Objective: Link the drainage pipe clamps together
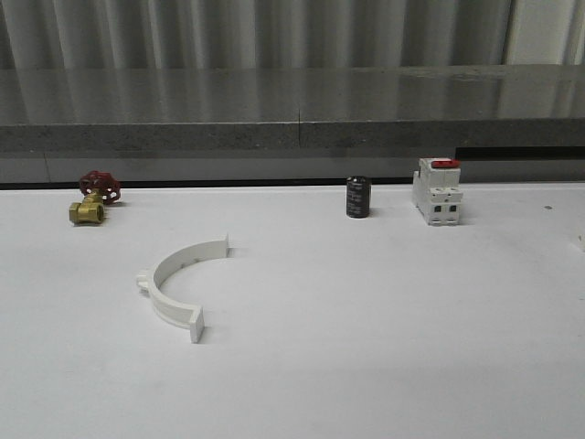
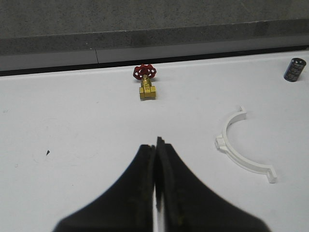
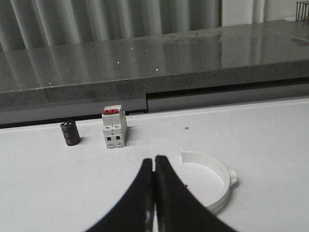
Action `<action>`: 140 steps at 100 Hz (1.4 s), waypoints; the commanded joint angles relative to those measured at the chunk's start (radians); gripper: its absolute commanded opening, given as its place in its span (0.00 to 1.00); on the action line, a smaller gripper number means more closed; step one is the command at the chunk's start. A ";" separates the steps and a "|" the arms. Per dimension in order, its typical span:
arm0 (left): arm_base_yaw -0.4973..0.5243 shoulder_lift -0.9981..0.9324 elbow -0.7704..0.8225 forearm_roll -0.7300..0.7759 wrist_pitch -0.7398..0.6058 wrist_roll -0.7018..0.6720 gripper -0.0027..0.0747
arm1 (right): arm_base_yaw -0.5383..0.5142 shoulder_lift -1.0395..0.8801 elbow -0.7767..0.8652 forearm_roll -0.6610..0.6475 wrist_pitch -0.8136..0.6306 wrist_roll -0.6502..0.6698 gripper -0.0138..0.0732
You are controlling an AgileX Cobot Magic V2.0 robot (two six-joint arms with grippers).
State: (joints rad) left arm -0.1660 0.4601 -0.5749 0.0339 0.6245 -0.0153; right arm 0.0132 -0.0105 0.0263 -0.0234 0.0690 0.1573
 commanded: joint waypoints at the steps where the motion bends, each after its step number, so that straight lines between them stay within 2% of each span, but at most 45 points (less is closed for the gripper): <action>1: 0.003 0.004 -0.025 -0.003 -0.070 -0.002 0.01 | -0.004 -0.018 -0.044 -0.004 -0.091 -0.004 0.08; 13: 0.003 0.004 -0.025 -0.003 -0.070 -0.002 0.01 | -0.004 0.005 -0.133 0.001 -0.021 -0.003 0.08; 27: 0.003 0.004 -0.025 -0.003 -0.070 -0.002 0.01 | -0.004 0.125 -0.305 0.001 0.139 -0.003 0.08; 54: 0.003 0.004 -0.025 -0.003 -0.070 -0.002 0.01 | -0.004 0.514 -0.680 0.002 0.602 -0.003 0.08; 68: 0.003 0.004 -0.025 -0.003 -0.070 -0.002 0.01 | -0.004 0.667 -0.780 0.002 0.687 -0.003 0.08; 84: 0.003 0.004 -0.025 -0.003 -0.070 -0.002 0.01 | -0.004 0.759 -0.793 0.003 0.717 -0.003 0.09; 91: 0.003 0.004 -0.025 -0.003 -0.070 -0.002 0.01 | -0.004 0.780 -0.793 0.005 0.743 -0.003 0.14; 118: 0.003 0.004 -0.025 -0.003 -0.070 -0.002 0.01 | -0.004 0.809 -0.793 0.031 0.757 -0.003 0.55; 130: 0.003 0.004 -0.025 -0.003 -0.070 -0.002 0.01 | -0.004 0.828 -0.795 0.051 0.755 -0.003 0.65; 140: 0.003 0.004 -0.025 -0.003 -0.070 -0.002 0.01 | -0.004 0.899 -0.809 0.051 0.757 -0.003 0.65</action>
State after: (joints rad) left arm -0.1660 0.4601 -0.5749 0.0339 0.6245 -0.0153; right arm 0.0132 0.8354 -0.7370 0.0236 0.8732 0.1573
